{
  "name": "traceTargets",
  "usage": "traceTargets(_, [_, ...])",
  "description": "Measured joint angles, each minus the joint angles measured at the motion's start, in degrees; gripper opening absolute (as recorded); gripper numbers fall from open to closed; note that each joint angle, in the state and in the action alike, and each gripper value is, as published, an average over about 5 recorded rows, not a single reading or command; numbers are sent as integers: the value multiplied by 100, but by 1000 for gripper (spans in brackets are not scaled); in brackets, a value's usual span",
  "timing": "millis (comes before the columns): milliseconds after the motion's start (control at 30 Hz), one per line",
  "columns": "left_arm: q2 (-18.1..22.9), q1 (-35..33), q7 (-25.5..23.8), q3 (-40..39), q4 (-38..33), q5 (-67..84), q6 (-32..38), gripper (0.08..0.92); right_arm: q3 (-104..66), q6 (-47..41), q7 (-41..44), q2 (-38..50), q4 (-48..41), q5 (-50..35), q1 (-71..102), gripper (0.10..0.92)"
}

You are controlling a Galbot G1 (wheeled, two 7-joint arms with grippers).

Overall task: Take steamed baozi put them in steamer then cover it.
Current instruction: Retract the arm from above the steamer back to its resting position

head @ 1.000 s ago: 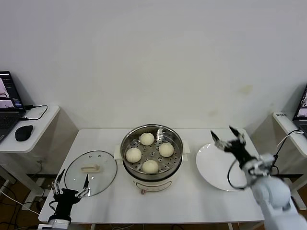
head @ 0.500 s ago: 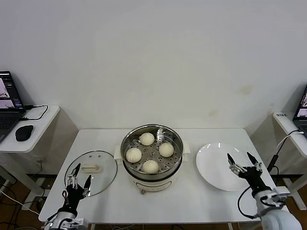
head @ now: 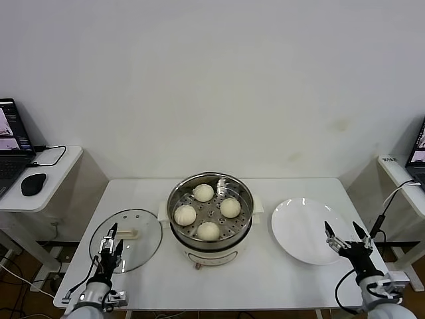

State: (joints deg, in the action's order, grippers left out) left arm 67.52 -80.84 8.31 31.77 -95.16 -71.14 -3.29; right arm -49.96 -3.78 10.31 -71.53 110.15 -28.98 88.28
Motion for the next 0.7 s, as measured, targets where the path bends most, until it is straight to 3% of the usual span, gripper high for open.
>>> traceTargets(700, [-126, 846, -377, -307, 812, -362, -373, 823, -95, 36, 52, -108, -143, 8, -29, 822])
